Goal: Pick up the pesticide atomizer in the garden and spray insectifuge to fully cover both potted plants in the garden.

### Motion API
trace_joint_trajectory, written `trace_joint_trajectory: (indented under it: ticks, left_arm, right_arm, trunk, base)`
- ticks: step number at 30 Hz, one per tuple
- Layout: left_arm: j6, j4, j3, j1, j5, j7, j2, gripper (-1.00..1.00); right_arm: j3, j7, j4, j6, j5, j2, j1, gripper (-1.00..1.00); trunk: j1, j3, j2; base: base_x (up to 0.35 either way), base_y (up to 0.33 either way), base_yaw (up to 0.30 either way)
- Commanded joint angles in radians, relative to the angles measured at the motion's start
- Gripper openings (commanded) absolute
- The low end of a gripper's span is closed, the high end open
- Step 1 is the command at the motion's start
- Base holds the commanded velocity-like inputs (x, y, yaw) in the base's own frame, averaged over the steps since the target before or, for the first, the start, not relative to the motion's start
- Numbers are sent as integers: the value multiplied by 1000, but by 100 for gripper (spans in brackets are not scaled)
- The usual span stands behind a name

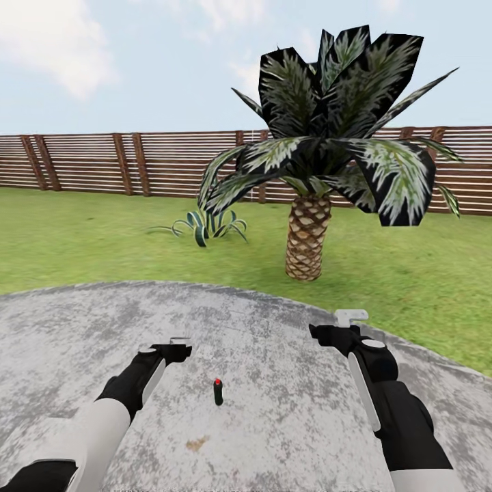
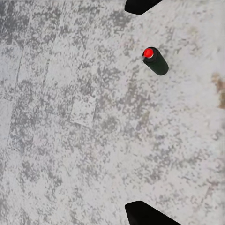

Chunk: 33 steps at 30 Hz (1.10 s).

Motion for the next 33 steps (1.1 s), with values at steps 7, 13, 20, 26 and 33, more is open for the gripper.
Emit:
trace_joint_trajectory:
  ticks: [7, 13, 20, 26, 33]
  left_arm:
    - [-84, -1, -2, 0, -2, 0, 0, 100]
    - [-175, 1, -2, 0, -3, 0, 0, 100]
    - [-216, 3, -2, 4, -4, 0, 1, 100]
    - [-218, 2, -2, 9, -4, 0, 1, 100]
    - [-218, 2, -2, 10, -4, 0, 2, 100]
  right_arm:
    - [0, 0, -1, 5, 0, 0, -1, 100]
    - [0, 0, -1, 5, 0, 0, -1, 100]
    - [0, 0, -1, 5, 0, 0, -1, 100]
    - [0, 0, -1, 5, 0, 0, -1, 100]
    - [0, 0, -1, 5, 0, 0, -1, 100]
  trunk:
    - [6, -27, -9]
    - [9, -51, -11]
    - [12, -78, -12]
    - [15, -101, -14]
    - [18, -128, -15]
  base:
    - [0, 0, 0]
    - [0, 0, 0]
    - [0, 0, 0]
    - [0, 0, 0]
    - [0, 0, -97]
